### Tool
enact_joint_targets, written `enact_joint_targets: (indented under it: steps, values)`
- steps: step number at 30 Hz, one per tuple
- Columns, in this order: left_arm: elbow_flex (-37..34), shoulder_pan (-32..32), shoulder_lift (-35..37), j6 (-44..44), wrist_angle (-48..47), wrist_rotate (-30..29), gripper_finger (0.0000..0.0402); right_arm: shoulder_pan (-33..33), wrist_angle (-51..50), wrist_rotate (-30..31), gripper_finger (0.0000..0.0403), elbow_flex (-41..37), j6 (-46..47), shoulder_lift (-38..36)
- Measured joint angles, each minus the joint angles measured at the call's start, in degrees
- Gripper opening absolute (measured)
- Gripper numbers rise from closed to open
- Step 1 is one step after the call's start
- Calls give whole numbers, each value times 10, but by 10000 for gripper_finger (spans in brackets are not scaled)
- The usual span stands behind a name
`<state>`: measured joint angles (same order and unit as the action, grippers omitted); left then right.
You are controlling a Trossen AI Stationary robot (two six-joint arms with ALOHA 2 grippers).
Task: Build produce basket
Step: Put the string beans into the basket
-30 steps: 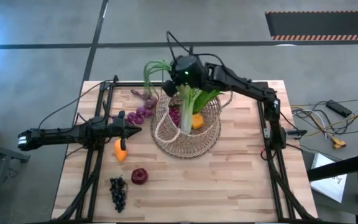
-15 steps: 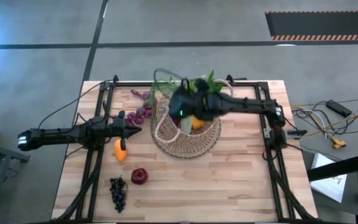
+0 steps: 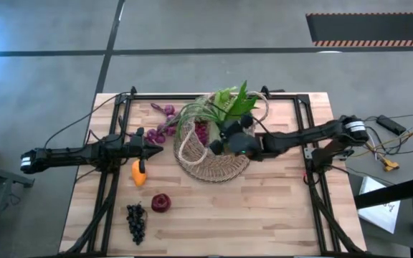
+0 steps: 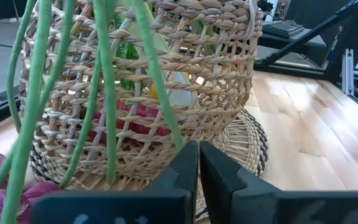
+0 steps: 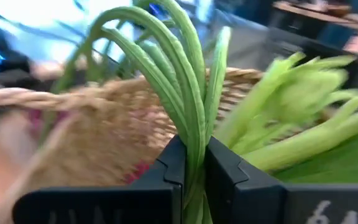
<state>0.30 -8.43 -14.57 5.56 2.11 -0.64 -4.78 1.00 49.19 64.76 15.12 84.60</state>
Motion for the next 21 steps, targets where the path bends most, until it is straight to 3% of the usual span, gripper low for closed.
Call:
enact_joint_targets:
  steps: [4, 7, 15, 21]
  values:
    - [0, 0, 0, 0, 0, 0, 0, 0, 250, -61, 22, -132, -40, -12]
    - [0, 0, 0, 0, 0, 0, 0, 0, 331, -76, 23, -190, -26, -8]
    - [0, 0, 0, 0, 0, 0, 0, 0, 320, -99, 36, -223, 26, 4]
    - [0, 0, 0, 0, 0, 0, 0, 3, 184, -133, 117, -175, 21, -13]
